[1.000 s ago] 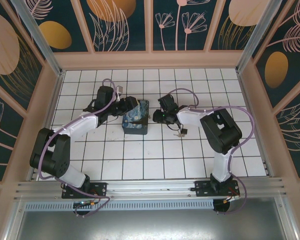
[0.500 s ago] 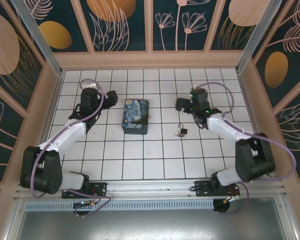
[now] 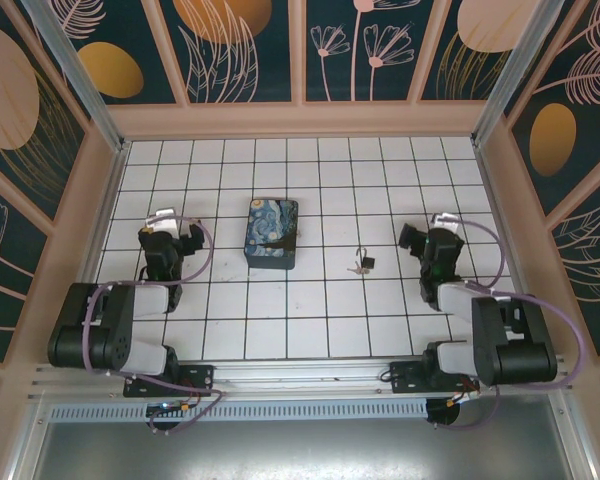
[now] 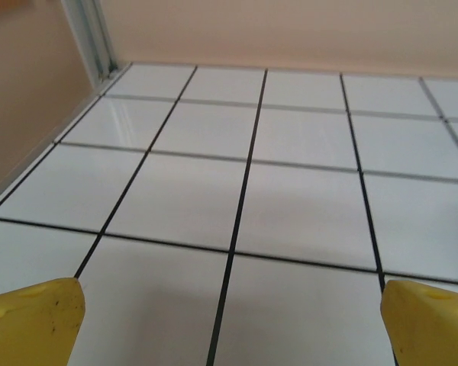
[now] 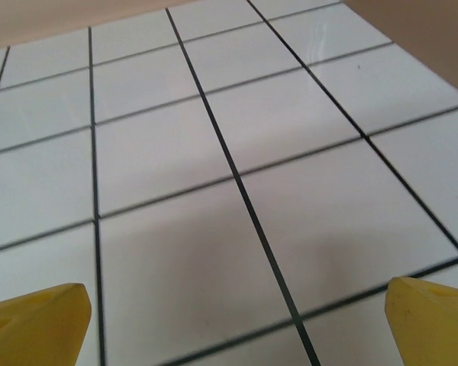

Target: Unlock the padlock with the key

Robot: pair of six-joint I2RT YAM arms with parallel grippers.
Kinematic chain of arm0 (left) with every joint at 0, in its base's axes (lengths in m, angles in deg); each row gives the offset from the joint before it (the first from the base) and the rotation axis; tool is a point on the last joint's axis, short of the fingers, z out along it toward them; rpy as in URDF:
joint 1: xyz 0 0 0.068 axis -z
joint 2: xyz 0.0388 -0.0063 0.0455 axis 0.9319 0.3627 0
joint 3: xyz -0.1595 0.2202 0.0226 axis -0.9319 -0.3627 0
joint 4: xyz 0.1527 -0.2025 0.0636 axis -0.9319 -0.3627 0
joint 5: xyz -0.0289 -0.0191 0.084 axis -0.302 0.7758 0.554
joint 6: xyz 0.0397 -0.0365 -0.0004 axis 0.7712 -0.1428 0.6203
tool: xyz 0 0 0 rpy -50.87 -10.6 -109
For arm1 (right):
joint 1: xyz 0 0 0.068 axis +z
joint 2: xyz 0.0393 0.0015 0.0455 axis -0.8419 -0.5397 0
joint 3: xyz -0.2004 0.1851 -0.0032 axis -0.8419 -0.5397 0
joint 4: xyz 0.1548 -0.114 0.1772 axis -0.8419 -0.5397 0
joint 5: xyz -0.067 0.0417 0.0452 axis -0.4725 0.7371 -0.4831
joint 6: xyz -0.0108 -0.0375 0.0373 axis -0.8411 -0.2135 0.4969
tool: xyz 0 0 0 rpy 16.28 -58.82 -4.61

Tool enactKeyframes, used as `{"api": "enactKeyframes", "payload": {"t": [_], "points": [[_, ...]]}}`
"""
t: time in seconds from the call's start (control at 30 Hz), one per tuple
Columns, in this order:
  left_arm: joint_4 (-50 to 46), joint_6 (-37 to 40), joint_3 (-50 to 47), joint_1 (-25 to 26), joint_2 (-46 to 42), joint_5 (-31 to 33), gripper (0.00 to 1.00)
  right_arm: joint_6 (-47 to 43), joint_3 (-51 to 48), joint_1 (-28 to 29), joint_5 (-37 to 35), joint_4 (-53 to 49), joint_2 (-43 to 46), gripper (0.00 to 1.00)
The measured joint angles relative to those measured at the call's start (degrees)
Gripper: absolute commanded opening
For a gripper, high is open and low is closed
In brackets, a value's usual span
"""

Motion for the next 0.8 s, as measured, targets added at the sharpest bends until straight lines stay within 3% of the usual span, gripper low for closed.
{"api": "enactKeyframes", "payload": {"t": [0.07, 0.27, 0.8], "points": [[6.08, 0.02, -1.70, -1.14, 2.69, -1.38, 0.99, -1.81, -2.89, -0.55, 0.85, 7.30, -2.12, 0.99], [11.10, 0.26, -2.32, -1.68, 3.56, -3.63, 0.99, -5.03, -3.93, -2.78, 6.91, 28.09, -12.74, 0.99], [13.11, 0.28, -2.10, -1.68, 3.58, -3.85, 0.99, -4.68, -3.30, -4.46, 8.50, 33.55, -13.55, 0.99]]}}
